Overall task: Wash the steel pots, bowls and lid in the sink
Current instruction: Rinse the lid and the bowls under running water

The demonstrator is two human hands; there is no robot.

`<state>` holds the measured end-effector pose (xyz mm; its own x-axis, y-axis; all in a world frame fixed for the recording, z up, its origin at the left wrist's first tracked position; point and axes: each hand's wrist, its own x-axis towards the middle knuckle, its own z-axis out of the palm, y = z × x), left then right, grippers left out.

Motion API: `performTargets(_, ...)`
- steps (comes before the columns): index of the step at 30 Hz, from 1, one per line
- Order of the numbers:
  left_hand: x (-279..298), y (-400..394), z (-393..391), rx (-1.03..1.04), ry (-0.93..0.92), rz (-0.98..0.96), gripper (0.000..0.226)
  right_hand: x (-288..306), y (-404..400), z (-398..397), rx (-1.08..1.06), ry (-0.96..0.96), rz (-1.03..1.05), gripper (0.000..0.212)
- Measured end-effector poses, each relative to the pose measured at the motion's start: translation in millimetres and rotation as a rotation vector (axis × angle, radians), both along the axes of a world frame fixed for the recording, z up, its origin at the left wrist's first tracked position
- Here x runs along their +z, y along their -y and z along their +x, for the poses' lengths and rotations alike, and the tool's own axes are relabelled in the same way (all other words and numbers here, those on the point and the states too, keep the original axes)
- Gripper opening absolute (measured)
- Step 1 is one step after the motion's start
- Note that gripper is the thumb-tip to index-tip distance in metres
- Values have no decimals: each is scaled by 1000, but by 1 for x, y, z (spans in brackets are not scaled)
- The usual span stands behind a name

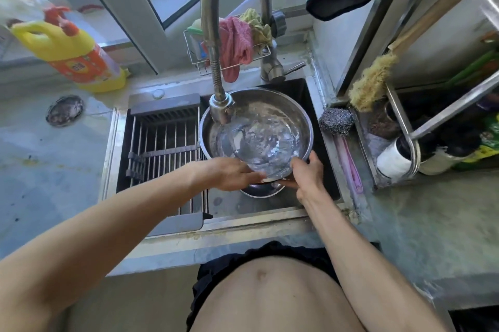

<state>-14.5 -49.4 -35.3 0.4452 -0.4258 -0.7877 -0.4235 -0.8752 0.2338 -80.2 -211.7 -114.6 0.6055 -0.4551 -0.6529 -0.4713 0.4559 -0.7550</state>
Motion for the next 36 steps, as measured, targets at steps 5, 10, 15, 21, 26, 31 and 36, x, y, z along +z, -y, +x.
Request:
performTargets(5, -18, -40, 52, -260, 257, 275, 77, -4, 16, -7, 43, -31, -35, 27)
performTargets(10, -52, -29, 72, -515, 359, 490, 48, -8, 14, -8, 114, -42, -70, 25)
performTargets(15, -89, -13, 58, -155, 321, 288, 90, -6, 8, -10, 264, -13, -143, 26)
performTargets(21, -90, 20, 32, -195, 223, -33, 80, -6, 4, -8, 277, -13, -112, 26)
performTargets(26, -50, 9, 28, 18, 100, -170, 43, -9, 17, -7, 186, -67, -61, 34)
performTargets(31, -11, -35, 13, -78, 521, -217, 68, -2, 14, -4, 178, -119, 71, 34)
performTargets(36, -13, -45, 11, -73, 904, -602, 66, 12, 13, -8, 193, -173, 168, 19)
